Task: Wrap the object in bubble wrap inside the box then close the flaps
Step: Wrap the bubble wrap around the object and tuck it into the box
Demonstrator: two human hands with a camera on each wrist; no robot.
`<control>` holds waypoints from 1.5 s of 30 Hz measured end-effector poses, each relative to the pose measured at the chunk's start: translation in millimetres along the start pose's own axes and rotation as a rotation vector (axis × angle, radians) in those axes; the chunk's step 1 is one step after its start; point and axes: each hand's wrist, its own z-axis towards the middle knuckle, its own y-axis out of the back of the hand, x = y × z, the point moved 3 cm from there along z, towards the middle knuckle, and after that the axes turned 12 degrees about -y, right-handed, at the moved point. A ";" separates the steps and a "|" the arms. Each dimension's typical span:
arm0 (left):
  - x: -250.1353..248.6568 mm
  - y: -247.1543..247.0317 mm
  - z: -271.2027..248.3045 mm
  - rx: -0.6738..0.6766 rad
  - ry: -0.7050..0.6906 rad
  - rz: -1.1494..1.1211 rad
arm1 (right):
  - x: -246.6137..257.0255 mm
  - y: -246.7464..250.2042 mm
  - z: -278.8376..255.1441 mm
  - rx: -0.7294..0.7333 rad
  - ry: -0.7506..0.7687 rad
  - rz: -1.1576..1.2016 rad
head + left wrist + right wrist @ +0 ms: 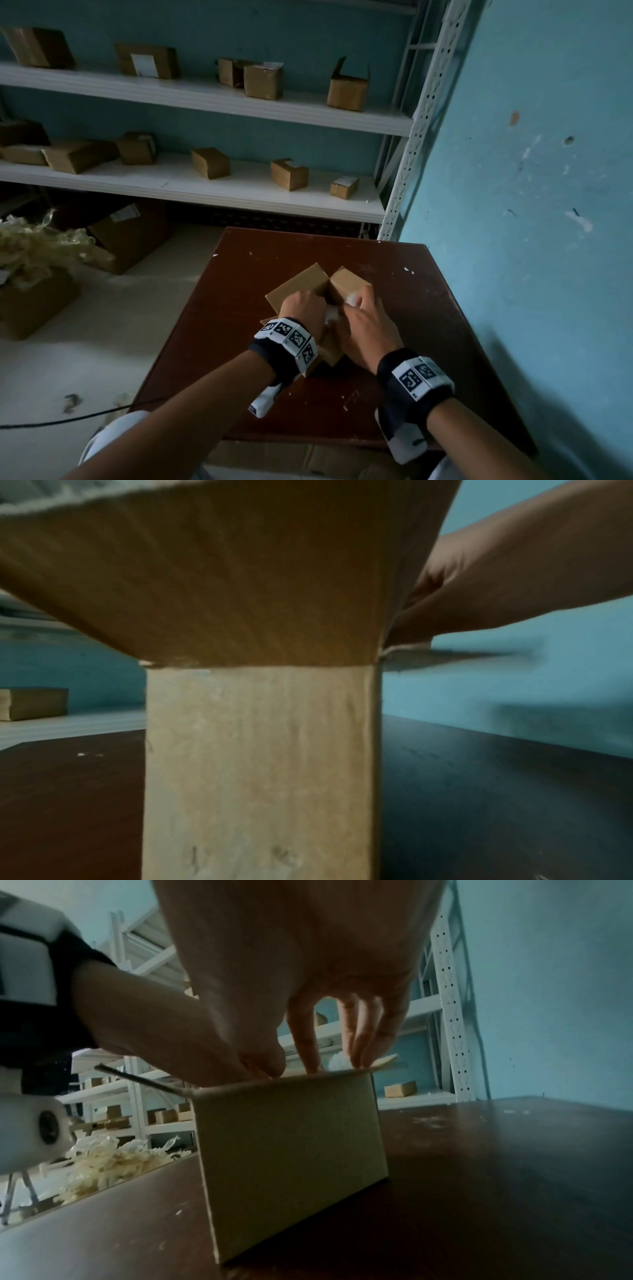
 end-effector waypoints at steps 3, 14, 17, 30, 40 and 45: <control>1.8 0.9 1.5 0.000 0.009 -0.026 | 3.6 -9.5 10.5 0.077 -0.096 0.132; 28.3 5.0 16.4 -0.105 -0.140 -0.158 | -7.3 -14.7 52.8 -0.024 -0.010 0.270; 41.3 -1.9 20.3 -0.203 -0.219 -0.116 | -13.5 -16.6 56.6 -0.040 0.049 0.283; 52.7 -35.9 9.7 -0.200 -0.255 -0.270 | -13.1 -29.4 59.3 -0.121 0.051 0.295; 65.2 -37.6 9.1 -0.333 -0.285 -0.380 | -20.4 -26.6 57.0 -0.106 0.136 0.319; 70.2 -37.7 10.2 -0.439 -0.340 -0.431 | -18.5 -18.3 62.8 -0.251 0.185 0.419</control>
